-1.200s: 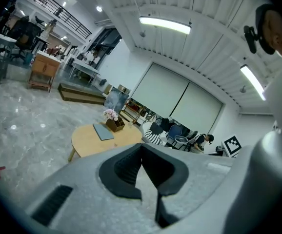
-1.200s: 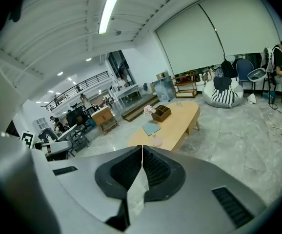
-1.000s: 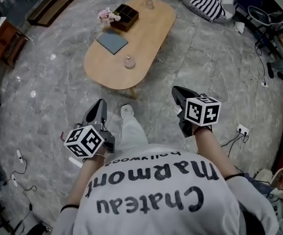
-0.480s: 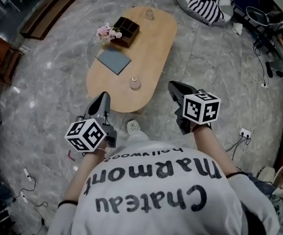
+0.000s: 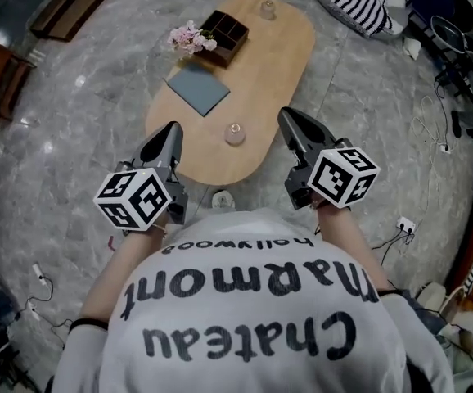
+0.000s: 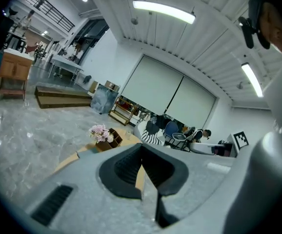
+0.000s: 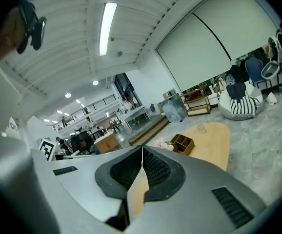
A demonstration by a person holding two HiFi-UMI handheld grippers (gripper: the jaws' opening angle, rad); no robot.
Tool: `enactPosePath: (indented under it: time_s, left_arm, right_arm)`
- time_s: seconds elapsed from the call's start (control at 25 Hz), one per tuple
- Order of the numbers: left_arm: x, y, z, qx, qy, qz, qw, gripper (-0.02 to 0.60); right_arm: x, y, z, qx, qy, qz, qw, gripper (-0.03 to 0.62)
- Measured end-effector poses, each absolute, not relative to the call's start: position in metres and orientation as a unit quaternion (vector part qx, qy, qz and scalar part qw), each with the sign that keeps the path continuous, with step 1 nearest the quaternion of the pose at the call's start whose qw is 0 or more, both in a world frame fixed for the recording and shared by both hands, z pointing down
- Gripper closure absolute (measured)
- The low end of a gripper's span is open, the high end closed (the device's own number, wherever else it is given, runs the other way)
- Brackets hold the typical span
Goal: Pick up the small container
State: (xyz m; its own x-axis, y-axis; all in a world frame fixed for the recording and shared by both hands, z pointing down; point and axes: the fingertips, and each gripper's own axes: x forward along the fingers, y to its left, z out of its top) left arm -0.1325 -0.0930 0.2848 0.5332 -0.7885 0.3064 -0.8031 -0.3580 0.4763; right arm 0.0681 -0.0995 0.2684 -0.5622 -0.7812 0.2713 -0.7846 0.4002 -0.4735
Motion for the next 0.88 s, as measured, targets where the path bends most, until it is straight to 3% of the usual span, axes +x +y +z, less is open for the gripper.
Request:
enactPosePath:
  time_s: [0.16, 0.4, 0.64, 0.88]
  left_arm:
    - [-0.122, -0.107, 0.294, 0.830, -0.473, 0.022, 0.294, 0.566]
    - [-0.094, -0.111, 0.344, 0.821, -0.464, 0.033, 0.332, 0.566]
    - [-0.072, -0.106, 0.414, 0.791, -0.471, 0.071, 0.384, 0.566]
    - [-0.049, -0.115, 0.469, 0.778, -0.485, 0.083, 0.391, 0.566]
  right_arm:
    - [0.054, -0.105, 0.280, 0.433, -0.843, 0.316, -0.038, 0.579]
    - [0.054, -0.102, 0.344, 0.421, -0.844, 0.326, 0.068, 0.579]
    - [0.057, -0.114, 0.414, 0.386, -0.834, 0.384, 0.089, 0.579]
    - [0.054, -0.135, 0.476, 0.338, -0.840, 0.411, 0.104, 0.579]
